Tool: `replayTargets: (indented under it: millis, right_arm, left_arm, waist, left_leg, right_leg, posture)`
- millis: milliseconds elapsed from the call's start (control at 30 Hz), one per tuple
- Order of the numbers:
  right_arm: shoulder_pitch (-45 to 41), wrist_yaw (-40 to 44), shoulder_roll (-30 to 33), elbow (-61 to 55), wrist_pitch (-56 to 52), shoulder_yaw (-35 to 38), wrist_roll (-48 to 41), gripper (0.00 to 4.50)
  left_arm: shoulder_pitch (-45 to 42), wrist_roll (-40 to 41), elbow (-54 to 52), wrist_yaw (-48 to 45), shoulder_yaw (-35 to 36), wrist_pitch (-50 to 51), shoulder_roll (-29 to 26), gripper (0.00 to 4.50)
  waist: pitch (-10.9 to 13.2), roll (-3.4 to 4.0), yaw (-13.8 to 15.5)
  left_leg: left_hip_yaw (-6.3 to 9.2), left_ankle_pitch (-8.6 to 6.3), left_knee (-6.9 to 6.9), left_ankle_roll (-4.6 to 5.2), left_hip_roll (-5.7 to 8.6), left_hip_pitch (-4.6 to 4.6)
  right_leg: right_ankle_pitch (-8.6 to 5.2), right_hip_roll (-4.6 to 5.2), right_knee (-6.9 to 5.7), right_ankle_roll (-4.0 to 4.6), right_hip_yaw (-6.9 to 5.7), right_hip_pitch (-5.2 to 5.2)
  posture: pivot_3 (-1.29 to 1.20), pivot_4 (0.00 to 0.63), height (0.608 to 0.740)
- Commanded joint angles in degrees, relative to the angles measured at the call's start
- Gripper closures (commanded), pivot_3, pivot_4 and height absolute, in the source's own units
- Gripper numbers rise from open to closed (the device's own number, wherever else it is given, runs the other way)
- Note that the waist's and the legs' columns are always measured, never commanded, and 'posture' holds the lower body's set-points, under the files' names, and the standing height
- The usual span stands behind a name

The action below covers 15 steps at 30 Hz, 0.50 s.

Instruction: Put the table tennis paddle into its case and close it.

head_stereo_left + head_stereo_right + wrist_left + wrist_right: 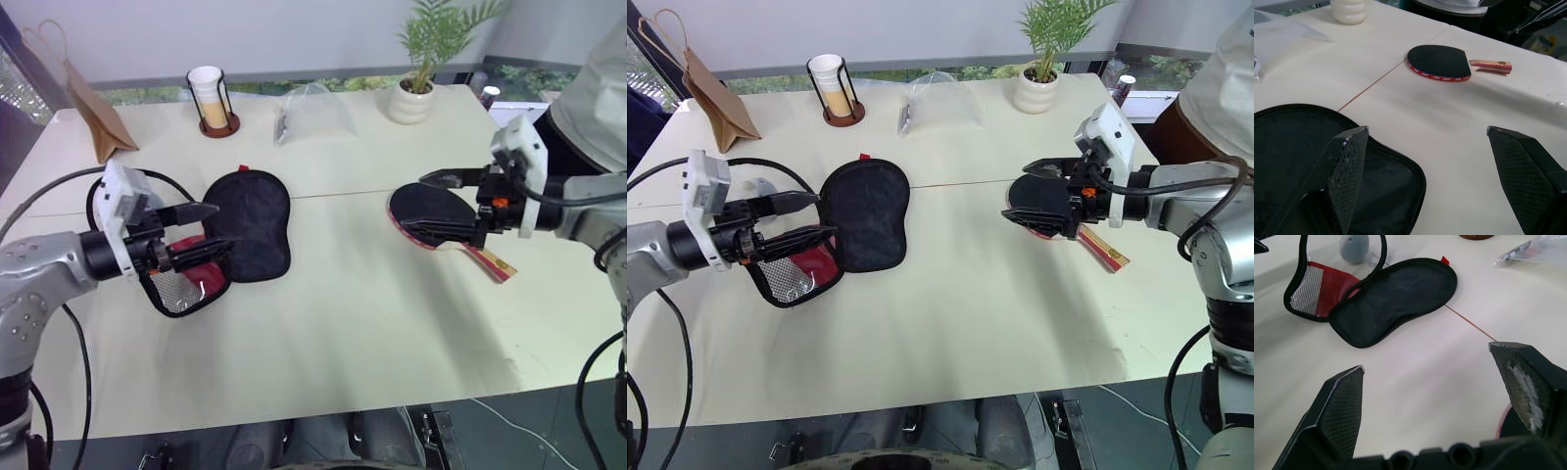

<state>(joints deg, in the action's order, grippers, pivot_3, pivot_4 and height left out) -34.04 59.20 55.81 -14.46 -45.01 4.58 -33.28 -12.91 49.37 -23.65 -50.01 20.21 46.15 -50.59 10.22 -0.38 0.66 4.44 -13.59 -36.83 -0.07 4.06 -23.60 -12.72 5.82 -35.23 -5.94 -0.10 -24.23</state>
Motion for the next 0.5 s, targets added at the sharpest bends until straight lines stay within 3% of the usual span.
replayTargets:
  millis: [33, 500]
  right_arm:
    - [-1.62, 0.38, 0.96, -1.3, 0.4, 0.02, 0.42, 0.04]
    - [-0.87, 1.21, 0.22, -0.07, 2.32, -0.93, 2.27, 0.04]
  left_arm:
    - [0.7, -0.13, -1.18, -0.49, 2.04, -1.69, -0.7, 0.49]
    - [-0.27, 1.21, -1.18, -0.02, 1.78, -1.31, -0.53, 0.49]
  waist:
    - [0.0, 0.0, -0.01]
    - [0.0, 0.0, 0.01]
  left_leg:
    - [0.0, 0.0, 0.0, 0.0, 0.0, 0.0]
    - [0.0, 0.0, 0.01, 0.0, 0.0, -0.01]
  right_leg:
    - [0.0, 0.0, 0.0, 0.0, 0.0, 0.0]
    - [0.0, 0.02, 0.01, 0.0, -0.01, -0.01]
  posture:
    - [0.0, 0.15, 0.74]
    - [0.0, 0.15, 0.74]
